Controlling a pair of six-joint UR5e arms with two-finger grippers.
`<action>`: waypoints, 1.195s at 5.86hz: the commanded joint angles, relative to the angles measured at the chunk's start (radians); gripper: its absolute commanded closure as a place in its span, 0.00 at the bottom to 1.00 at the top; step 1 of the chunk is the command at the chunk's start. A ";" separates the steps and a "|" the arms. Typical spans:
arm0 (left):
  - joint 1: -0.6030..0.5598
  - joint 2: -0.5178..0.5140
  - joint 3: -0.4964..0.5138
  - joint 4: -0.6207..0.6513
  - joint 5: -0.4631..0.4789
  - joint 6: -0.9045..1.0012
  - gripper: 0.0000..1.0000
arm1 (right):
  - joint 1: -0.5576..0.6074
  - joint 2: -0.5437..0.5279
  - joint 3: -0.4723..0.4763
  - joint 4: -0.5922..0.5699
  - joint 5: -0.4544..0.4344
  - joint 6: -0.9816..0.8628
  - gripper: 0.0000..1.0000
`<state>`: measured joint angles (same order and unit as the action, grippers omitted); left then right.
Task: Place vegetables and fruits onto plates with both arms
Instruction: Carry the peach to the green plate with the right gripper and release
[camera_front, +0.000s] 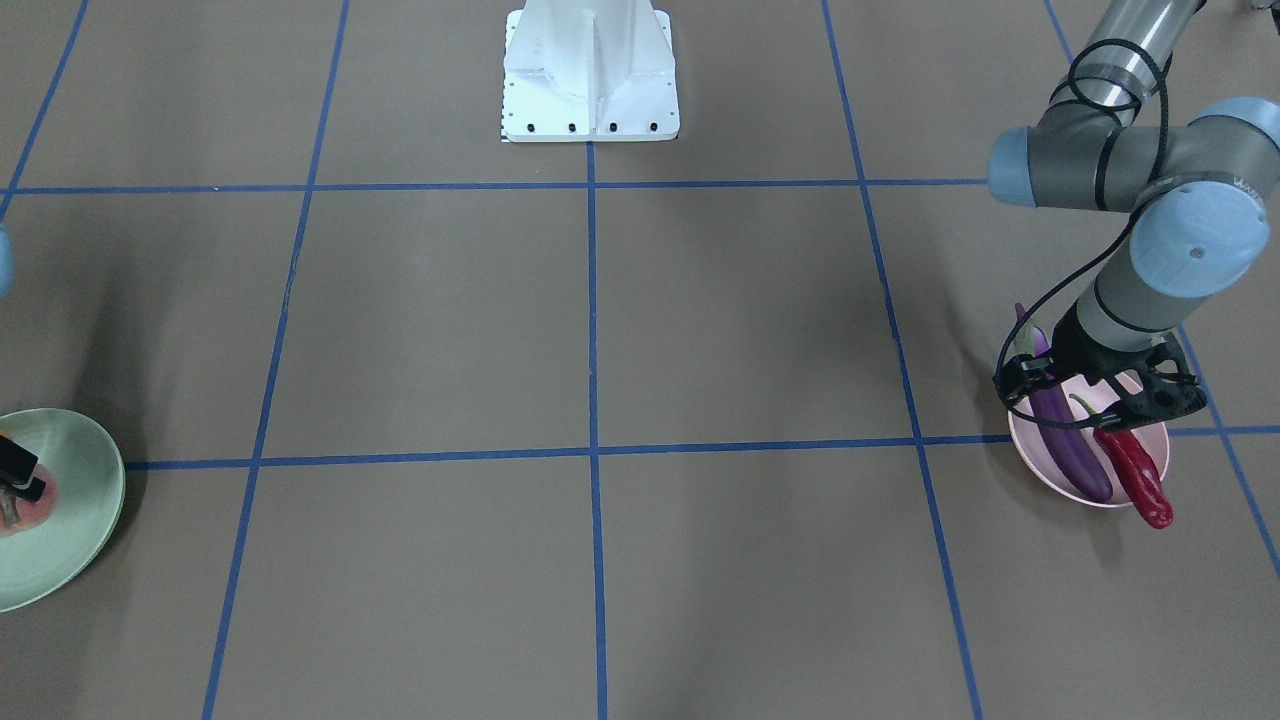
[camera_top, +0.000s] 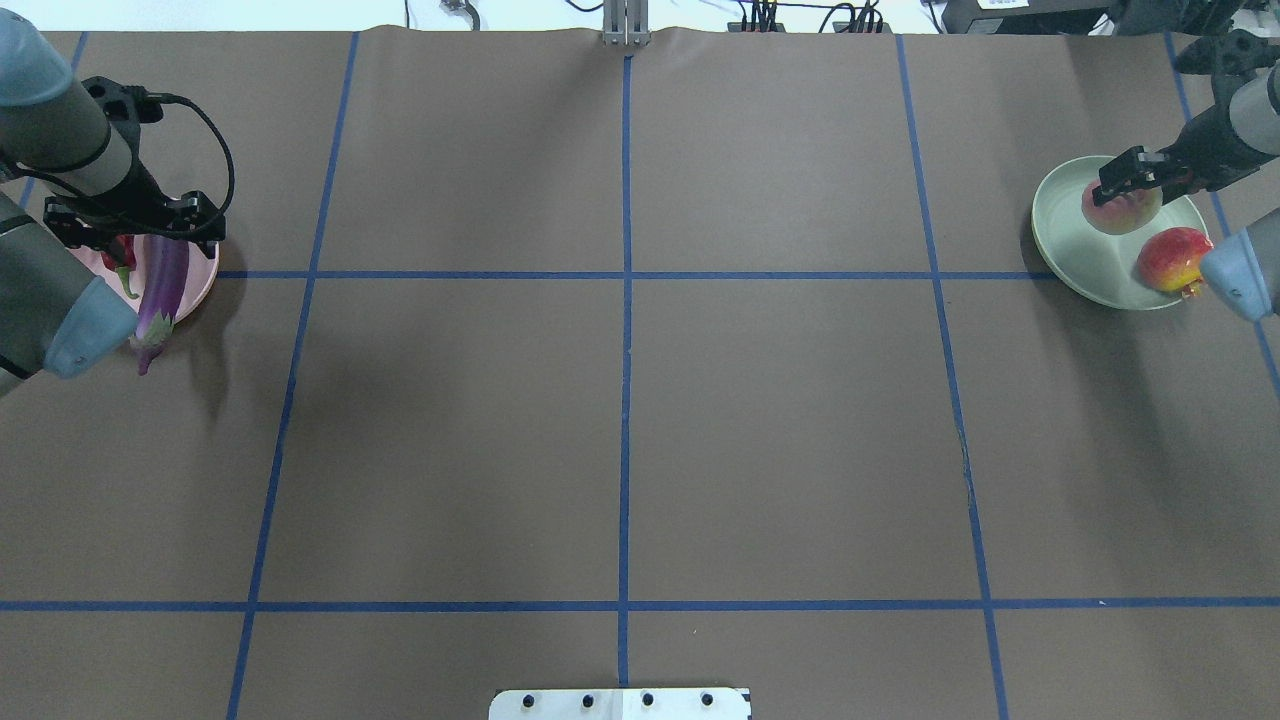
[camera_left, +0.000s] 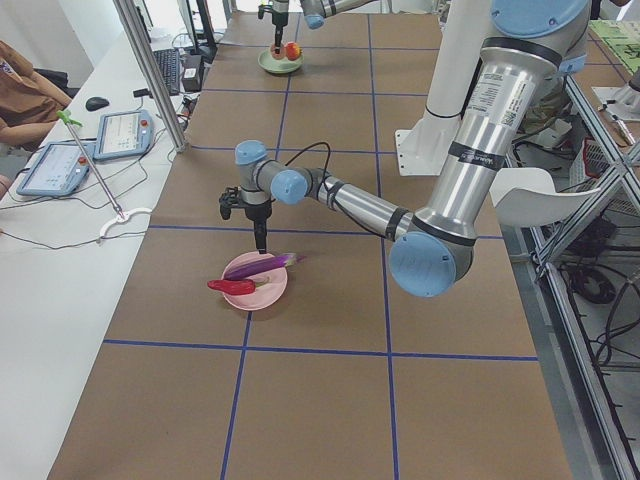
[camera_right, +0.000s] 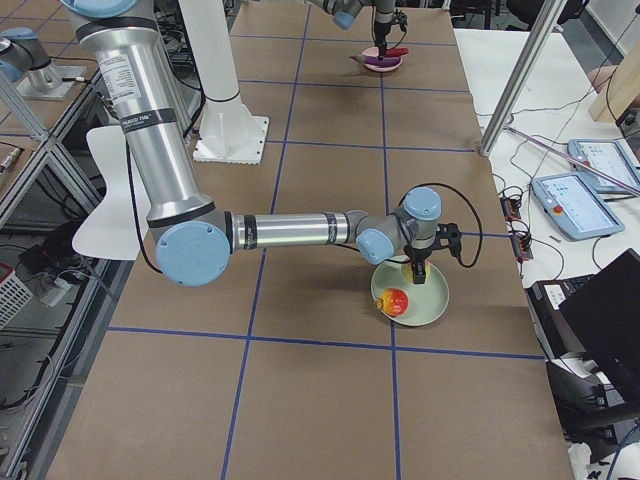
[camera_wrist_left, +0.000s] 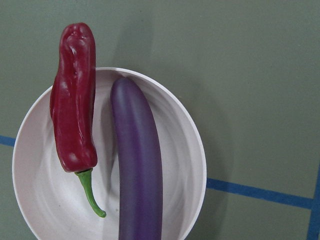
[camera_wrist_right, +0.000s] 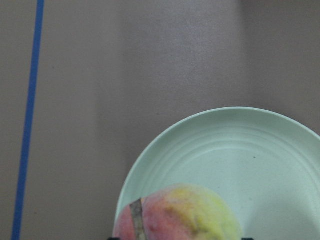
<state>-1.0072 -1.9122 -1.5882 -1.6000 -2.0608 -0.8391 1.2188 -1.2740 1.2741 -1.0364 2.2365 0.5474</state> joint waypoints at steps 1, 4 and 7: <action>0.001 -0.001 -0.004 0.000 0.002 -0.005 0.00 | -0.011 0.013 -0.028 -0.004 -0.006 -0.023 0.86; 0.001 0.002 -0.021 0.002 -0.002 -0.011 0.00 | -0.004 0.013 -0.010 0.009 0.005 -0.017 0.00; -0.007 0.118 -0.198 -0.005 -0.083 0.053 0.00 | 0.126 -0.018 0.048 -0.004 0.135 -0.036 0.00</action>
<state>-1.0107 -1.8417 -1.7222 -1.6026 -2.1079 -0.8208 1.3001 -1.2825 1.3117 -1.0382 2.3442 0.5182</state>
